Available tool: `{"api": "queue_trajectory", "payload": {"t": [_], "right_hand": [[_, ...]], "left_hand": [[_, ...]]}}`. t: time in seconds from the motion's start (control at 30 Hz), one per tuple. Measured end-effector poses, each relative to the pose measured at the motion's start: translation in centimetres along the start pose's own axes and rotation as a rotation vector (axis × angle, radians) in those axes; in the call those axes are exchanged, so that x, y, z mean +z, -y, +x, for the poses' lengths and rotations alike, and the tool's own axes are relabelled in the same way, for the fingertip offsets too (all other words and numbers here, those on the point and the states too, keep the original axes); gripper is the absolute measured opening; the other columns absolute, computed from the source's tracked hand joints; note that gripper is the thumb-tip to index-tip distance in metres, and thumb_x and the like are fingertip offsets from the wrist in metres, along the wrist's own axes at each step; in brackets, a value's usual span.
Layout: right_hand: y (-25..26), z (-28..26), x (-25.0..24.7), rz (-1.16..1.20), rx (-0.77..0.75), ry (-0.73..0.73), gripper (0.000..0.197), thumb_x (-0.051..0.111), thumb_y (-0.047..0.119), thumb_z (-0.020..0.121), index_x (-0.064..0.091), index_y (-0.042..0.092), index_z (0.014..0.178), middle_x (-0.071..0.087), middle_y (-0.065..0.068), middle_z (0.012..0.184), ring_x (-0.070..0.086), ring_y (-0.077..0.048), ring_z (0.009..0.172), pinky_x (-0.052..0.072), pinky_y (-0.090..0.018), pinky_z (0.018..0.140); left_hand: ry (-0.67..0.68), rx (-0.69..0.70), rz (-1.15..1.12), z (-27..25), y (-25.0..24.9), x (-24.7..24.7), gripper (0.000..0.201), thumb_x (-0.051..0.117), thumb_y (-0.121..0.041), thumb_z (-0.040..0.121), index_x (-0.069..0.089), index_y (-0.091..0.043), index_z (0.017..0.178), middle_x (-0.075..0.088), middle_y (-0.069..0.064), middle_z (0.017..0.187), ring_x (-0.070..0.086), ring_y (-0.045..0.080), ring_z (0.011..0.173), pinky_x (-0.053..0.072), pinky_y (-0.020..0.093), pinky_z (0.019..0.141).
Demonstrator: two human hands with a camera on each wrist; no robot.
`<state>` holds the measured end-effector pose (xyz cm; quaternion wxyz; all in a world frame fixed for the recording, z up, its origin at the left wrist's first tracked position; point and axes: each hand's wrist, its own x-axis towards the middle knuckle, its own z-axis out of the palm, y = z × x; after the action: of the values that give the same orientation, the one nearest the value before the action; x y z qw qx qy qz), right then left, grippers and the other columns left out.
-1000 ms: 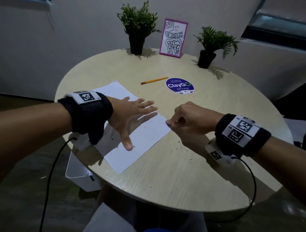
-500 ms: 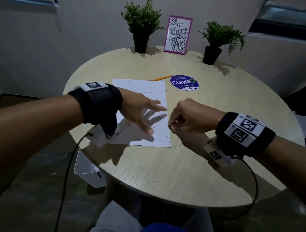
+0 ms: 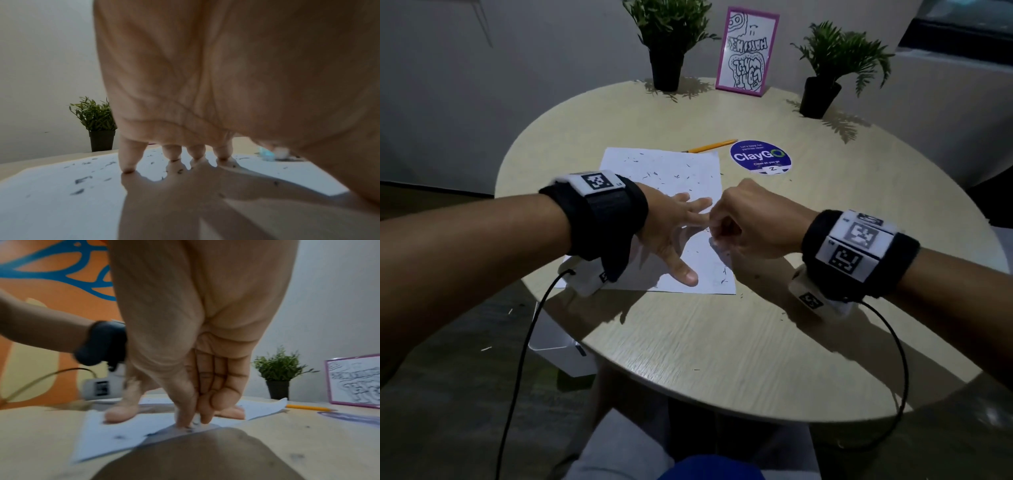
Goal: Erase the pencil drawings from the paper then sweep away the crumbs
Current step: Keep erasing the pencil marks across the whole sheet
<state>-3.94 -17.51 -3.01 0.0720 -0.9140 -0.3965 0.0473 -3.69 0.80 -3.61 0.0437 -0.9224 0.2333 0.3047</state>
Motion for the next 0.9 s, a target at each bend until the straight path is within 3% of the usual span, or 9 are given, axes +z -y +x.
{"api": "queue_trajectory", "payload": {"t": [0.07,0.17,0.23,0.33,0.5,0.6,0.67,0.8,0.9], "right_hand": [[0.8,-1.7,0.1,0.006,-0.045,0.082,0.011,0.071,0.004,0.078,0.072,0.014,0.072,0.057,0.015,0.059,0.054,-0.002,0.054,0.036,-0.012,0.053],[1.1,-2.2,-0.6,0.056,-0.083,0.198,0.011,0.075,0.008,0.079,0.076,0.018,0.076,0.064,0.017,0.063,0.06,0.005,0.06,0.04,-0.007,0.058],[0.3,-0.5,-1.0,0.055,-0.059,0.115,0.013,0.076,0.006,0.079,0.08,0.017,0.085,0.072,0.01,0.073,0.064,0.003,0.065,0.041,-0.004,0.062],[-0.6,1.1,-0.6,0.034,0.001,0.013,0.02,0.073,-0.001,0.077,0.081,0.013,0.09,0.076,0.0,0.08,0.069,-0.008,0.071,0.051,-0.016,0.067],[1.4,-3.4,0.0,0.056,-0.061,0.11,0.019,0.07,0.003,0.077,0.076,0.02,0.071,0.05,0.022,0.053,0.054,0.008,0.056,0.033,-0.008,0.053],[1.6,-3.6,-1.0,0.087,-0.081,0.212,0.011,0.079,0.009,0.078,0.079,0.019,0.08,0.068,0.019,0.066,0.062,0.009,0.065,0.04,-0.005,0.059],[0.7,-1.6,-1.3,0.073,-0.063,0.127,0.007,0.081,0.013,0.078,0.081,0.018,0.084,0.075,0.01,0.075,0.066,0.002,0.068,0.044,-0.005,0.062],[0.1,0.8,-0.9,0.044,0.007,0.003,0.007,0.079,0.011,0.081,0.08,0.016,0.085,0.075,0.003,0.077,0.069,-0.007,0.073,0.055,-0.021,0.07],[0.9,-1.4,-0.3,0.051,-0.012,0.049,0.017,0.073,0.002,0.075,0.078,0.018,0.076,0.066,0.014,0.065,0.061,0.002,0.064,0.045,-0.012,0.061]], "left_hand": [[0.007,-0.013,0.008,0.0,-0.2,-0.1,0.126,0.059,-0.085,0.055,-0.014,-0.05,0.152,-0.028,-0.019,0.16,-0.022,0.018,0.15,0.004,0.059,0.121],[0.008,-0.014,-0.005,0.2,0.0,0.0,0.125,0.063,-0.082,0.059,-0.015,-0.05,0.151,-0.031,-0.018,0.159,-0.023,0.019,0.15,0.004,0.058,0.121],[0.006,-0.001,-0.008,0.2,0.3,0.0,0.127,0.06,-0.086,0.054,-0.015,-0.053,0.151,-0.031,-0.021,0.158,-0.023,0.019,0.149,0.004,0.06,0.121],[0.009,0.006,0.005,0.3,0.4,0.0,0.127,0.058,-0.09,0.051,-0.017,-0.056,0.148,-0.03,-0.022,0.158,-0.023,0.019,0.15,0.005,0.063,0.12],[0.027,-0.024,0.007,0.3,0.1,0.0,0.129,0.061,-0.084,0.056,-0.022,-0.05,0.149,-0.033,-0.019,0.157,-0.026,0.019,0.149,0.004,0.059,0.121],[0.036,-0.033,0.017,0.4,0.1,0.0,0.131,0.06,-0.085,0.054,-0.022,-0.05,0.149,-0.034,-0.019,0.157,-0.026,0.02,0.149,0.003,0.058,0.122],[0.037,-0.026,0.027,0.4,0.1,-0.1,0.132,0.056,-0.091,0.047,-0.018,-0.052,0.15,-0.033,-0.022,0.157,-0.023,0.019,0.15,0.004,0.06,0.121],[0.048,-0.035,0.041,0.2,0.0,-0.3,0.127,0.054,-0.093,0.046,-0.016,-0.058,0.147,-0.029,-0.023,0.158,-0.019,0.021,0.151,0.007,0.064,0.119],[0.042,-0.047,0.054,0.3,-0.2,-0.3,0.129,0.056,-0.091,0.05,-0.018,-0.055,0.149,-0.031,-0.021,0.158,-0.02,0.021,0.151,0.006,0.062,0.12]]}}
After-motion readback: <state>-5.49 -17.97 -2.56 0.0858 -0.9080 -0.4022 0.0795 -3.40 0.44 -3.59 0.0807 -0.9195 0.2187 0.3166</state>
